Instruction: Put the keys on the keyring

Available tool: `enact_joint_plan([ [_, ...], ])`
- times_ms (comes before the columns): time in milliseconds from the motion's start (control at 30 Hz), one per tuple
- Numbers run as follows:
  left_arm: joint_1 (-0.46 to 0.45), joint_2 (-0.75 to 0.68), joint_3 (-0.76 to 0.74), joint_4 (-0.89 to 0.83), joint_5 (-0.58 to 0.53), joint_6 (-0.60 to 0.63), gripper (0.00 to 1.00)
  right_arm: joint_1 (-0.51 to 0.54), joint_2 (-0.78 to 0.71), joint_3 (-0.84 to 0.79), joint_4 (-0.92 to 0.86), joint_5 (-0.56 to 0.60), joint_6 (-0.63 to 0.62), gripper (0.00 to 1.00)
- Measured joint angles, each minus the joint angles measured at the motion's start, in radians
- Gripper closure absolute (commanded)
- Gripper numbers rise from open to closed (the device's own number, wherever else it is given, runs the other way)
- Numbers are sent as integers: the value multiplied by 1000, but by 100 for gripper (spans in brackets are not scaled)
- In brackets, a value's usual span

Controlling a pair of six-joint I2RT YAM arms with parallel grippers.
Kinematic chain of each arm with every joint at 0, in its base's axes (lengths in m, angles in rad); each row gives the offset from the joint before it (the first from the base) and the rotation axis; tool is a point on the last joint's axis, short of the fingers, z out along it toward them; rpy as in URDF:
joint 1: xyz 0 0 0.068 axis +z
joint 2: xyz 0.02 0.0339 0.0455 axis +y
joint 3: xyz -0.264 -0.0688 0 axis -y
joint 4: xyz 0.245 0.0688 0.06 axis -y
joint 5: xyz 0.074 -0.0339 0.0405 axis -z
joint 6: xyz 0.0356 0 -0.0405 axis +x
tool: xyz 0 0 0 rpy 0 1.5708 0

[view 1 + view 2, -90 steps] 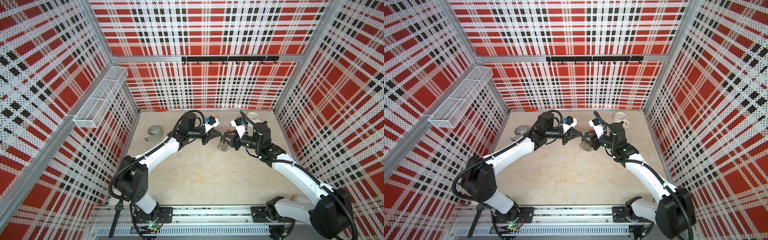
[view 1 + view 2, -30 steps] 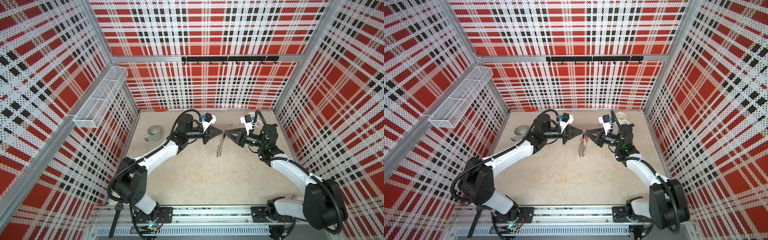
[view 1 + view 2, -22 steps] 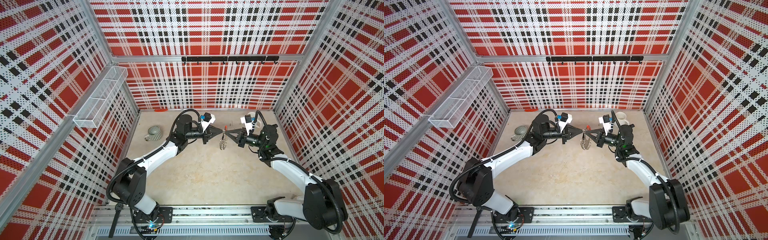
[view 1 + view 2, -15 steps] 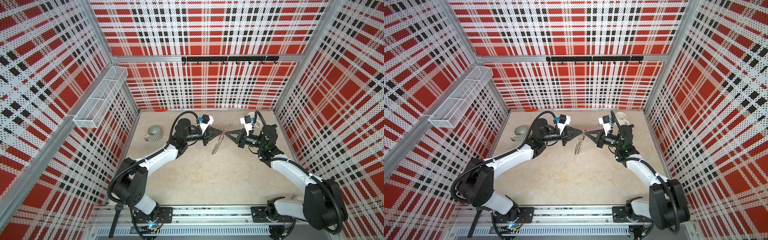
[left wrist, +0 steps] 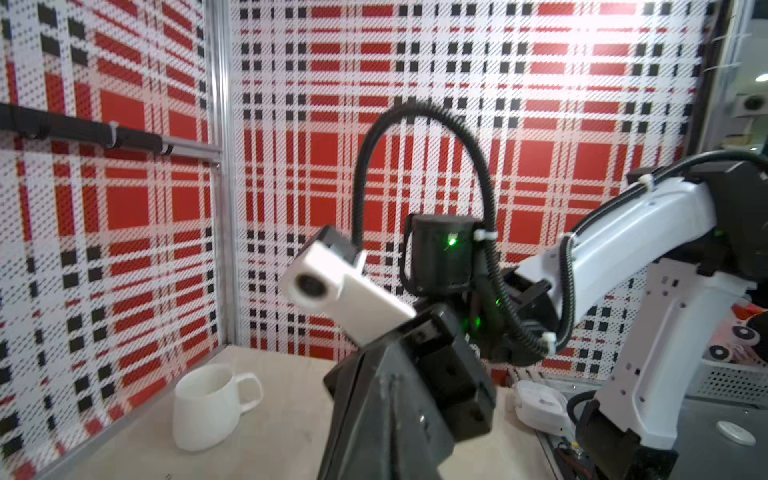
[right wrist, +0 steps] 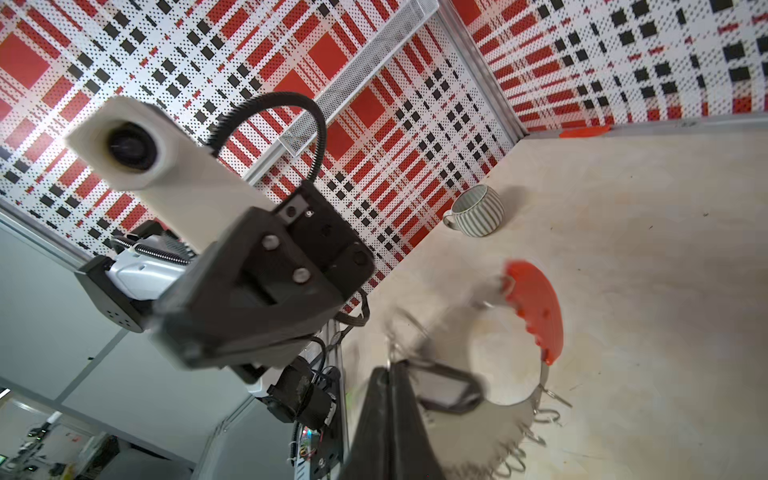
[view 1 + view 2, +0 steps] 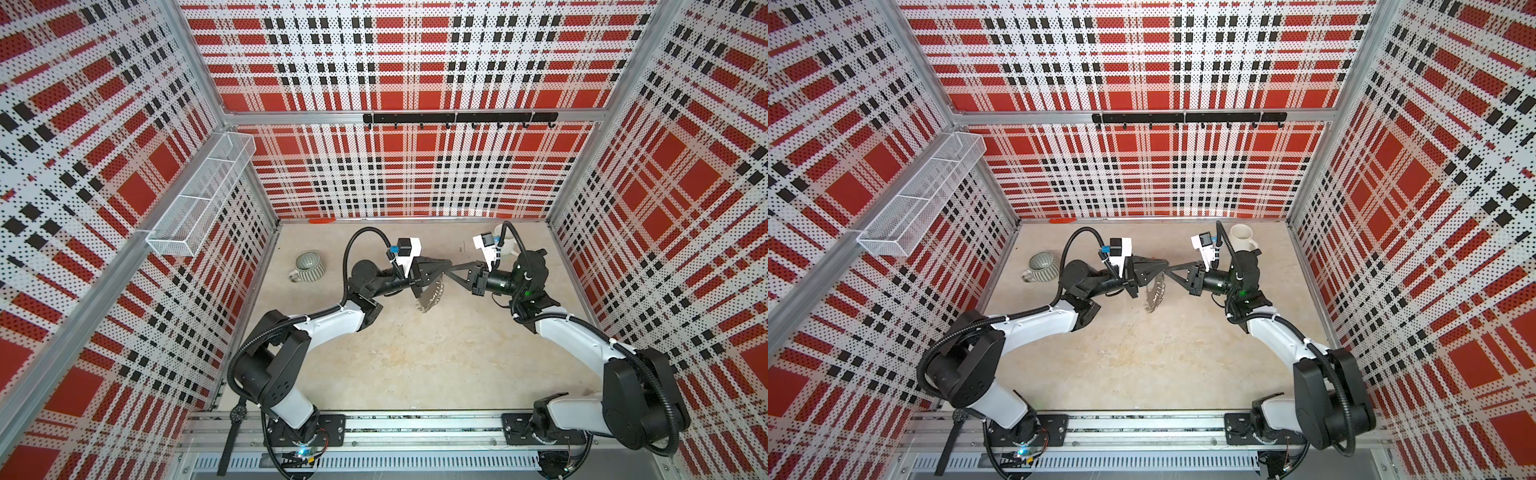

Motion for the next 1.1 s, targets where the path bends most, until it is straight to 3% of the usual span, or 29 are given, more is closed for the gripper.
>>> enact_joint_plan([
  [333, 8, 1, -8, 129, -3, -73, 100, 8, -21, 0, -93, 61, -58, 100],
  [433, 45, -7, -47, 112, -11, -74, 84, 8, -29, 9, -160, 77, -109, 100],
  [567, 89, -51, -108, -40, -51, 12, 71, 8, -29, 33, -244, 95, -179, 100],
  [833, 46, -82, -107, -417, -134, 228, 66, 8, -29, 51, -290, 119, -213, 100],
  [1100, 5, -109, -106, -571, -186, 311, 67, 8, -29, 56, -324, 143, -230, 100],
])
